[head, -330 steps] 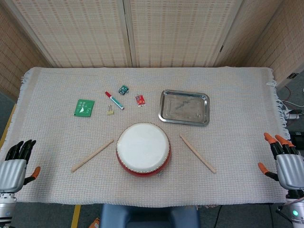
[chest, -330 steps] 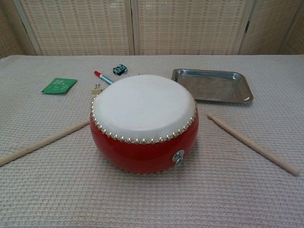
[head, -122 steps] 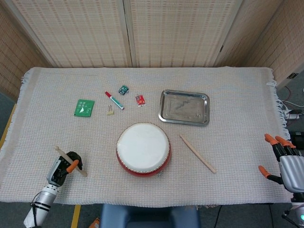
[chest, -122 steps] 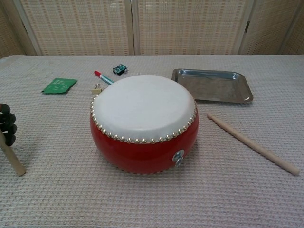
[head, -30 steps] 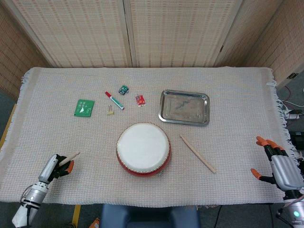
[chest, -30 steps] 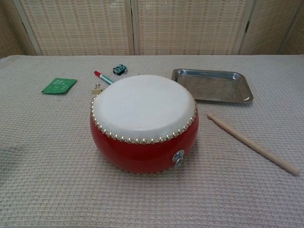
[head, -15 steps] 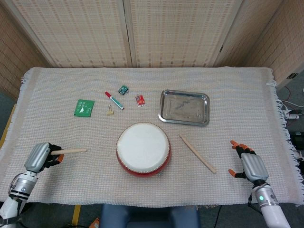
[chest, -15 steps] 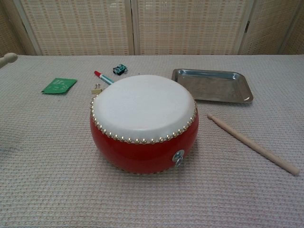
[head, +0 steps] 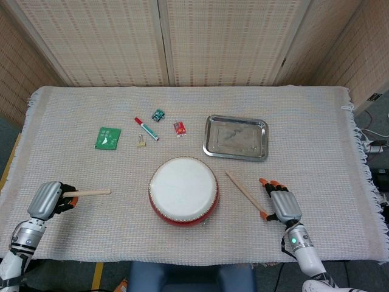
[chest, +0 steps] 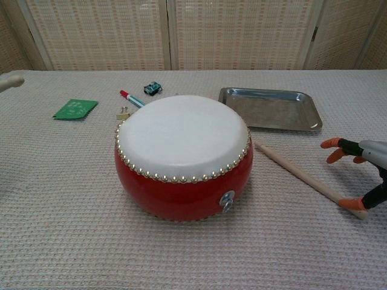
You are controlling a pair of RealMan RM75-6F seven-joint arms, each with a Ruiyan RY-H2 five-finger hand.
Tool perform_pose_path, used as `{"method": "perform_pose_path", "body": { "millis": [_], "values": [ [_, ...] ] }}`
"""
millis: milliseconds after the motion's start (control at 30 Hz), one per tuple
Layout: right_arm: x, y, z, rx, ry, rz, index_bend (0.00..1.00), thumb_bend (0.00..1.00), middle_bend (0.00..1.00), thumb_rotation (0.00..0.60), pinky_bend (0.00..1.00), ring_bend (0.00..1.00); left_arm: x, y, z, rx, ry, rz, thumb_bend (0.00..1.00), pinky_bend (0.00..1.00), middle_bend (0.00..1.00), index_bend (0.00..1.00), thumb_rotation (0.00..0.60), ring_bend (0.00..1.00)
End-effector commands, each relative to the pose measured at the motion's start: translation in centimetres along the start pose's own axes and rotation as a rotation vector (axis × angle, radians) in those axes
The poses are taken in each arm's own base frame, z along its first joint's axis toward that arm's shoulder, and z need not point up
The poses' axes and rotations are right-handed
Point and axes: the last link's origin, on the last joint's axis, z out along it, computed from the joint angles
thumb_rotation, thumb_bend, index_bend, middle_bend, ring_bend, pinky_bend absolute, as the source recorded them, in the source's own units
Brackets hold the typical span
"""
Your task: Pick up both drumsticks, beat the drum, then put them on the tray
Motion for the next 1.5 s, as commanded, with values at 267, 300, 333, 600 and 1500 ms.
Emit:
{"method": "perform_pose_path", "body": {
  "millis": [267, 300, 333, 600, 1500],
  "values": [
    [-0.7, -0.2, 0.7, 0.007, -0.006, -0.069, 0.14, 0.15, 0.18, 0.600, 0.18, 0.02, -0.3, -0.2, -0.2, 0.000, -0.014, -0.003, 0.76, 1.00, 1.00, 1.00, 0.600, 1.00],
    [-0.7, -0.1, 0.7, 0.004, -0.001, -0.087, 0.14, 0.15, 0.18, 0.600, 0.18, 0.02, -0.3, -0.3, -0.2, -0.001, -0.017, -0.002, 0.76, 1.00, 1.00, 1.00, 0.600, 1.00],
    [-0.6, 0.0, 0.8, 0.000, 0.005, -0.103, 0.15, 0.15, 0.18, 0.600, 0.18, 0.02, -0.3, -0.3, -0.2, -0.002, -0.019, -0.002, 0.76, 1.00, 1.00, 1.00, 0.600, 1.00],
    [1.6, 1.5, 1.0, -0.052, 0.056, -0.216, 0.26, 0.35, 0.18, 0.600, 0.18, 0.02, -0.3, -0.2, -0.3, -0.010, -0.024, -0.002, 0.75, 1.00, 1.00, 1.00, 0.600, 1.00],
    [0.0, -6.2, 7.6, 0.051, -0.009, -0.124, 0.38, 0.35, 0.18, 0.600, 0.18, 0.01, -0.5, -0.2, -0.7, -0.004, -0.047, 0.003, 0.74, 1.00, 1.00, 1.00, 0.600, 1.00]
  ]
}}
